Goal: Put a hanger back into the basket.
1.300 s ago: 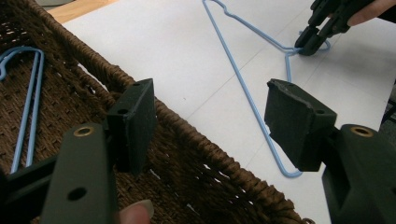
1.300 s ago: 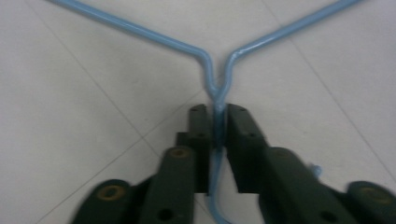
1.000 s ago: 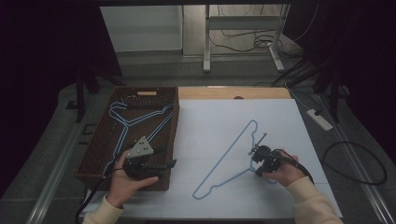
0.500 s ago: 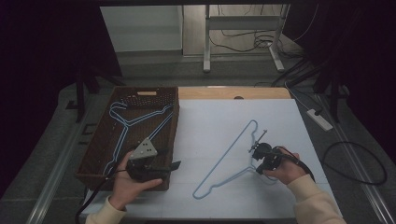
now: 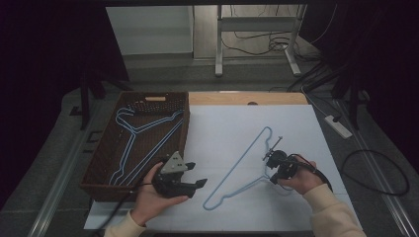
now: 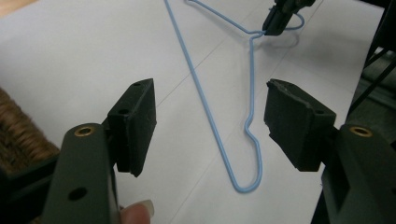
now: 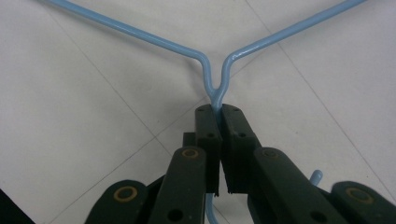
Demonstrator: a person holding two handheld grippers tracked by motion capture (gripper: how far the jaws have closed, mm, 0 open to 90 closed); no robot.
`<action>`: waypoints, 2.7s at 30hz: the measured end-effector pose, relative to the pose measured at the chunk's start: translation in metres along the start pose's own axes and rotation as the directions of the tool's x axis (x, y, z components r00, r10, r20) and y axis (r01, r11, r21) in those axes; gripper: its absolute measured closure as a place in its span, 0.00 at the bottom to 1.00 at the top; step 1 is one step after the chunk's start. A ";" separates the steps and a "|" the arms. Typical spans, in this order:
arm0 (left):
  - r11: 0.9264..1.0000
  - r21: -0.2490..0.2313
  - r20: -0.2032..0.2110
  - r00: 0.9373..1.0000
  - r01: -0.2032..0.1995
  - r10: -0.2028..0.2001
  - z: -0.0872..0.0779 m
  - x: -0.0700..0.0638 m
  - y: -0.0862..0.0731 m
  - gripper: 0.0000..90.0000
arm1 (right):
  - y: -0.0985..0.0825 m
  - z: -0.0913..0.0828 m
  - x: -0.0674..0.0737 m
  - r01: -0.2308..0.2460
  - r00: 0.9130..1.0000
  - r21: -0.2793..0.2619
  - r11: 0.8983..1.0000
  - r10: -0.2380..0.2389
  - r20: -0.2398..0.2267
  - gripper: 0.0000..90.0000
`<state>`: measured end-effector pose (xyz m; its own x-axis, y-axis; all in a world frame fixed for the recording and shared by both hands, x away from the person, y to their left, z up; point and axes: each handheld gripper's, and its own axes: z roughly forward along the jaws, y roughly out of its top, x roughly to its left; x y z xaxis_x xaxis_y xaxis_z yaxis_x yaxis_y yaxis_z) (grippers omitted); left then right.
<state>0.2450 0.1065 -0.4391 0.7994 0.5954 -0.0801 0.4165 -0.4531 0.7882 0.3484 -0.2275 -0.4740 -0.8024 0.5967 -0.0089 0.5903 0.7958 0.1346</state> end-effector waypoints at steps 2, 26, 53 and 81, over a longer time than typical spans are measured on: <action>1.000 0.004 0.031 1.000 0.003 -0.003 0.006 -0.003 0.002 0.40 | 0.000 0.000 0.000 0.000 1.000 -0.002 1.000 0.000 0.004 0.96; 0.992 0.124 0.059 0.998 -0.018 0.011 0.079 -0.024 0.017 0.40 | 0.003 -0.005 0.004 0.008 1.000 0.011 1.000 -0.008 0.008 0.96; 0.970 0.235 0.094 0.995 -0.068 0.047 0.150 -0.032 0.020 0.42 | 0.003 -0.008 0.004 -0.009 1.000 0.011 1.000 0.009 0.006 0.96; 0.965 0.249 0.120 0.991 -0.086 0.057 0.155 -0.032 0.020 0.97 | 0.004 -0.012 0.004 -0.019 1.000 -0.024 1.000 0.019 -0.018 0.96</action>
<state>0.2950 -0.0245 -0.5151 0.8680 0.4848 -0.1073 0.4409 -0.6532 0.6156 0.3464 -0.2227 -0.4620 -0.7926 0.6096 0.0114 0.6034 0.7815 0.1589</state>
